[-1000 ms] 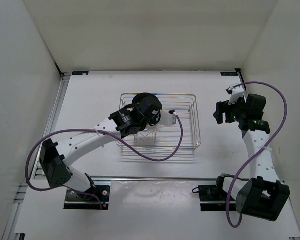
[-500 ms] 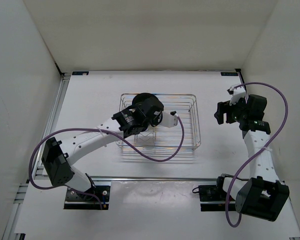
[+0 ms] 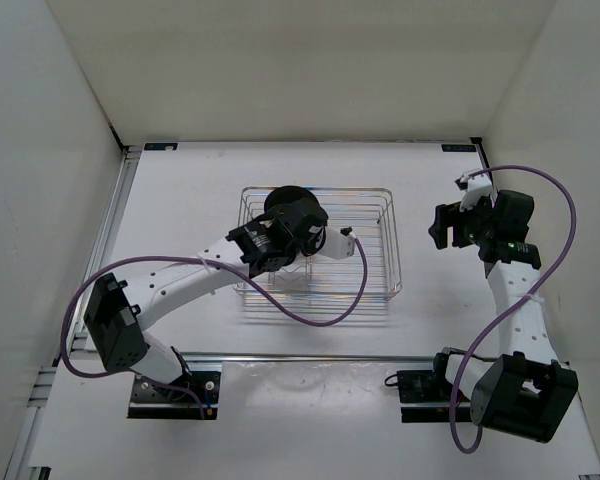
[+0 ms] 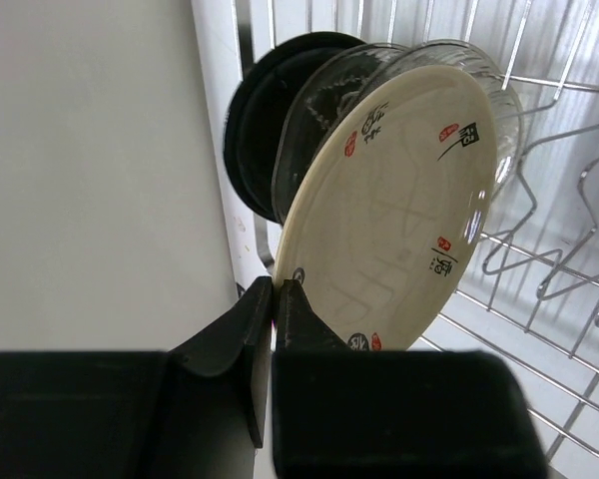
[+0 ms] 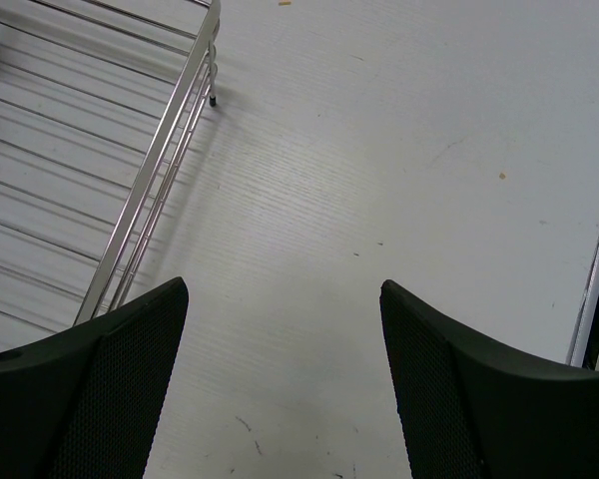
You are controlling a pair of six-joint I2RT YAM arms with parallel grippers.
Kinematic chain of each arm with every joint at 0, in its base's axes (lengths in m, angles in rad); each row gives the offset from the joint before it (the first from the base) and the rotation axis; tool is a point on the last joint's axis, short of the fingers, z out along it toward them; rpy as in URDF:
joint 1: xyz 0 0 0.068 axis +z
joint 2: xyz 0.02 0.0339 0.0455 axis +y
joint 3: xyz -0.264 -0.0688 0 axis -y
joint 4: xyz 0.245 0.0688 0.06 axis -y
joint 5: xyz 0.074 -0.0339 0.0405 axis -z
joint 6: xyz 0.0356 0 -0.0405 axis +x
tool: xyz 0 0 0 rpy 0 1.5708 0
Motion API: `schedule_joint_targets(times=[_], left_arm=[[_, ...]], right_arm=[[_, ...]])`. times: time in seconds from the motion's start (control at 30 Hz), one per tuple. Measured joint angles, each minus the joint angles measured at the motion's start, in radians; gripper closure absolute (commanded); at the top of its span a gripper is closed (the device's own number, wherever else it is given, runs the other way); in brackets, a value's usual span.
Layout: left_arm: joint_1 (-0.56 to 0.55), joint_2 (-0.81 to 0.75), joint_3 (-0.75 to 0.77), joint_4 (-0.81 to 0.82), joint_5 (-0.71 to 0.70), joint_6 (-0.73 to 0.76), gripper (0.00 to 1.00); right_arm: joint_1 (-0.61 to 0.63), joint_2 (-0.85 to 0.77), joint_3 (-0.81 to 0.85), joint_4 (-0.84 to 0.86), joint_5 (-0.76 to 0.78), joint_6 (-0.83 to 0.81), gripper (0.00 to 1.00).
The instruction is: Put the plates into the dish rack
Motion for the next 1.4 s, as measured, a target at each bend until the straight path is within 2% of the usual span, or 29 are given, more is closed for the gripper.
schedule_joint_targets(times=[0.6,1.4], left_arm=[[-0.013,0.001,-0.093,0.001,0.040,-0.061,0.90],[-0.054,0.037,-0.111,0.002,0.058,-0.108,0.90]], right_arm=[[-0.011,0.000,0.000,0.003,-0.007,0.003,0.19],[-0.061,-0.027,0.000,0.003,-0.034,0.007,0.19]])
